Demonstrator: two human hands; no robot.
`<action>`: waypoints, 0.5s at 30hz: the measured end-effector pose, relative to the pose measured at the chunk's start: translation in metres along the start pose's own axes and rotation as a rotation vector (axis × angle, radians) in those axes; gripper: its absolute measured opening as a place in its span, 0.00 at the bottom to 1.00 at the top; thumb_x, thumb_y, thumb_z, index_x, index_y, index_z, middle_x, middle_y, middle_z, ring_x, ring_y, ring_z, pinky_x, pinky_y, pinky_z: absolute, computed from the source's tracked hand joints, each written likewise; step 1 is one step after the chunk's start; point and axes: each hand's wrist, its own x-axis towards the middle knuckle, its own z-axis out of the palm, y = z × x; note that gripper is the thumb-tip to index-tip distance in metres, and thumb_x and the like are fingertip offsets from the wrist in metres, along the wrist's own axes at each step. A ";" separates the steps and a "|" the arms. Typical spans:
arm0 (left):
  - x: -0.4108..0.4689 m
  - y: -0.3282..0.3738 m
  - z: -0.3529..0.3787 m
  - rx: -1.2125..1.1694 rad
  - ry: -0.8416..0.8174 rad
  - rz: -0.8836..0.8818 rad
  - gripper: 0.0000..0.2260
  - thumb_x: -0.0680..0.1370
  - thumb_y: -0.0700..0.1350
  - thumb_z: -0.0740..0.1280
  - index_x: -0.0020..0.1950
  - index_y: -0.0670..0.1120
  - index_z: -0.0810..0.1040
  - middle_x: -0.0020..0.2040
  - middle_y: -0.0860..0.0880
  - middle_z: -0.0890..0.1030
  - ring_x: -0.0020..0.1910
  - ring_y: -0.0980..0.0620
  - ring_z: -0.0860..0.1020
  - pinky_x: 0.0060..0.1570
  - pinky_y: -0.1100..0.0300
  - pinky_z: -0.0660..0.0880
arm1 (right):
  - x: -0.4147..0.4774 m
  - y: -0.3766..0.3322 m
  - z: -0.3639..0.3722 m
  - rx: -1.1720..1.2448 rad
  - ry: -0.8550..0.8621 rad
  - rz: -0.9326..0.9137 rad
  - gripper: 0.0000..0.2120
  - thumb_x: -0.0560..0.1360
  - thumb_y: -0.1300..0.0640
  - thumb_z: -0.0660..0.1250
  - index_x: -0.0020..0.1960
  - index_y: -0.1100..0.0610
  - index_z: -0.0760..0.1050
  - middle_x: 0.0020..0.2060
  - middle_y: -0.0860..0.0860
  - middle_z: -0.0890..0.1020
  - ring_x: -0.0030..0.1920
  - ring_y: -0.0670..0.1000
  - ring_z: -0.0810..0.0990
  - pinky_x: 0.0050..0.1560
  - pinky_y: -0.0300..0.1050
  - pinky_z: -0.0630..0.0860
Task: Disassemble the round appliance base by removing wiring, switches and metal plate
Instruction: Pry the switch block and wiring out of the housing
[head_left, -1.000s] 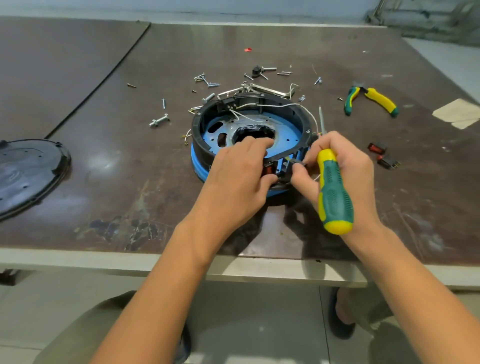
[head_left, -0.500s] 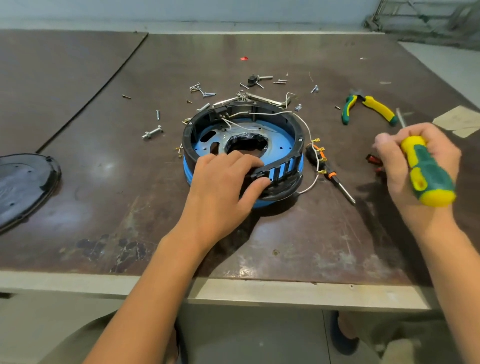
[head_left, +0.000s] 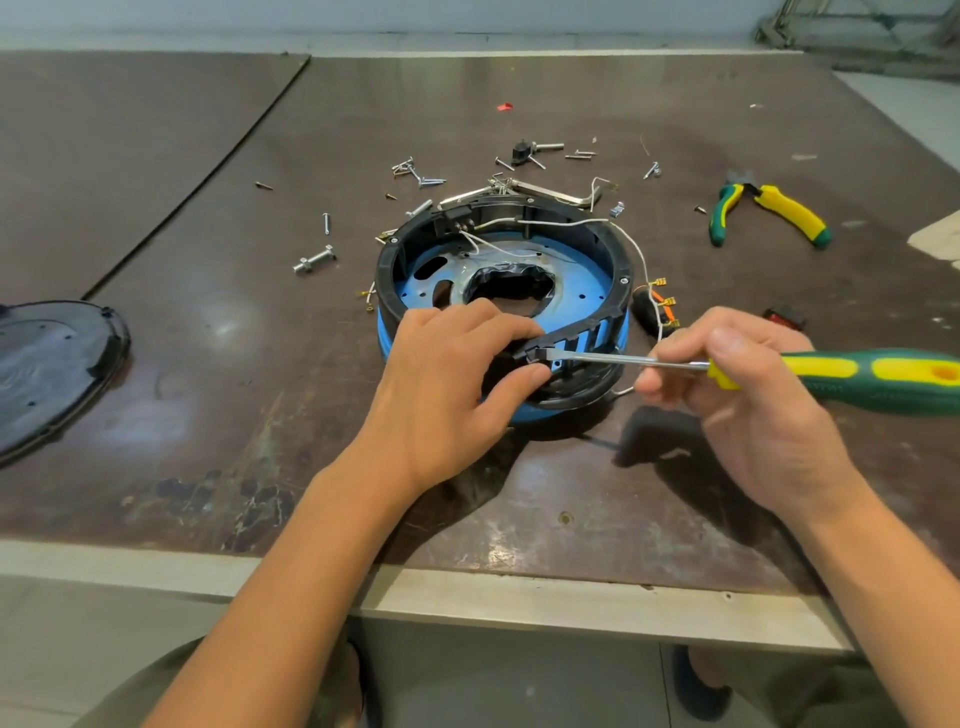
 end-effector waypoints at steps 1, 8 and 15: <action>0.001 -0.001 -0.001 -0.013 -0.005 0.004 0.17 0.80 0.57 0.61 0.62 0.51 0.81 0.51 0.55 0.80 0.51 0.55 0.77 0.55 0.51 0.68 | 0.000 0.001 -0.001 -0.016 -0.001 -0.016 0.12 0.76 0.53 0.63 0.42 0.52 0.84 0.35 0.52 0.85 0.38 0.53 0.83 0.43 0.45 0.79; 0.002 -0.004 -0.002 -0.058 -0.024 0.020 0.15 0.80 0.54 0.64 0.62 0.49 0.81 0.50 0.54 0.80 0.49 0.55 0.77 0.53 0.44 0.72 | 0.001 0.003 -0.012 -0.030 0.000 -0.012 0.09 0.75 0.54 0.66 0.46 0.55 0.86 0.36 0.53 0.85 0.40 0.54 0.86 0.45 0.44 0.82; -0.001 -0.004 -0.002 -0.035 -0.025 0.016 0.21 0.80 0.57 0.61 0.69 0.49 0.76 0.53 0.56 0.80 0.53 0.57 0.76 0.57 0.56 0.65 | 0.005 0.007 -0.011 -0.066 -0.039 -0.008 0.11 0.76 0.54 0.65 0.45 0.53 0.87 0.38 0.53 0.84 0.40 0.55 0.84 0.45 0.45 0.80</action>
